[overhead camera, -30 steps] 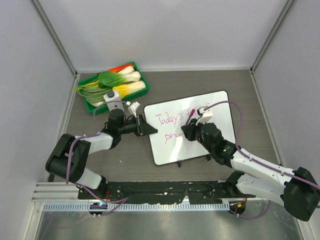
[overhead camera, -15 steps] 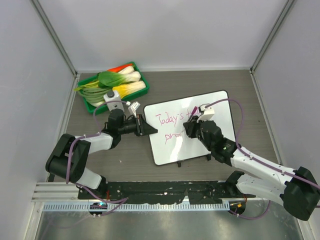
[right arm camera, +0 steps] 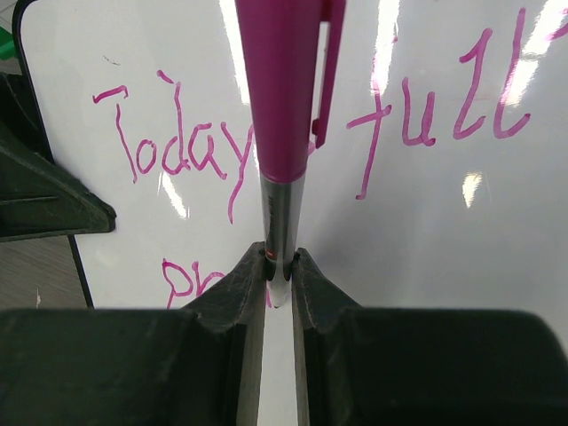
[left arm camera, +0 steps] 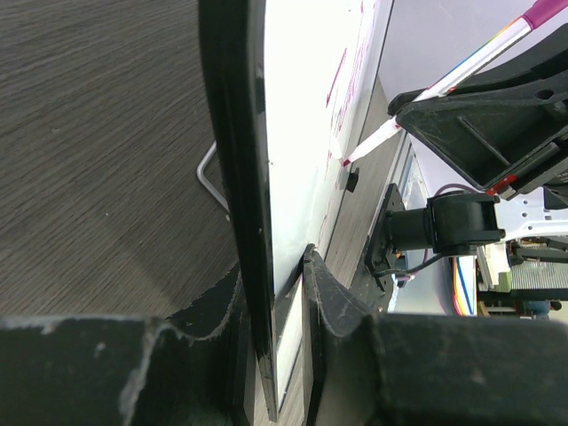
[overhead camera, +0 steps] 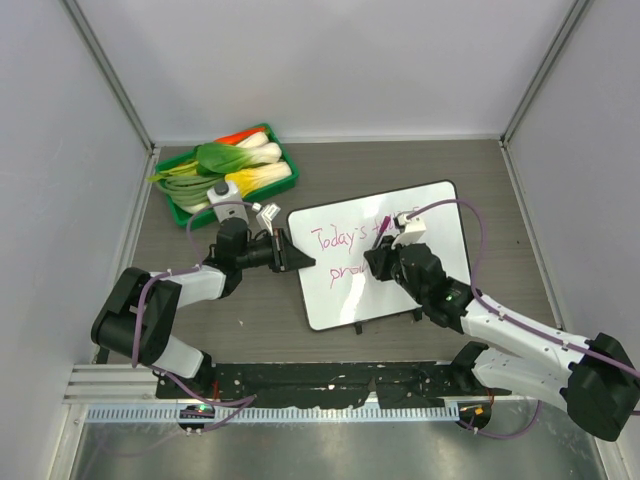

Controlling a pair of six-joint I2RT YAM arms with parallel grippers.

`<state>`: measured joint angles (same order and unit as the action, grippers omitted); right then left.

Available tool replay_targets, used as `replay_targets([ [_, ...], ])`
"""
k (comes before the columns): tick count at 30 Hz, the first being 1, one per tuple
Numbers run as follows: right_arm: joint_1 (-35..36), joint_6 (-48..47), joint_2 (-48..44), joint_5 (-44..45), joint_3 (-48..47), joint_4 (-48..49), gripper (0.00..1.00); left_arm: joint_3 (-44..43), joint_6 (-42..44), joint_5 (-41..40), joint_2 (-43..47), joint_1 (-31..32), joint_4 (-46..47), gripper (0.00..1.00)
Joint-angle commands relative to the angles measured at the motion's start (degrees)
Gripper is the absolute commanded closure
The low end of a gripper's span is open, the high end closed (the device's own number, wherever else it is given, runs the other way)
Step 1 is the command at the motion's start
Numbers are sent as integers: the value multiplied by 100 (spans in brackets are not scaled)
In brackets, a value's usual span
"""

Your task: Write a sentence on the whiteboard

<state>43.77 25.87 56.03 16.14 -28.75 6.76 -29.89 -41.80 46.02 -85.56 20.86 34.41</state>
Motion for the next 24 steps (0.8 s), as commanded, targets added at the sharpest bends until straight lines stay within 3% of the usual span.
replay_targets([
  [1,0,-3,-22,29,80,-26,98,10,893,-1060,-180,-30,-497,100],
  [24,0,-29,154,592,-271,176,99,10,893,-1051,-189,-30,-479,100],
])
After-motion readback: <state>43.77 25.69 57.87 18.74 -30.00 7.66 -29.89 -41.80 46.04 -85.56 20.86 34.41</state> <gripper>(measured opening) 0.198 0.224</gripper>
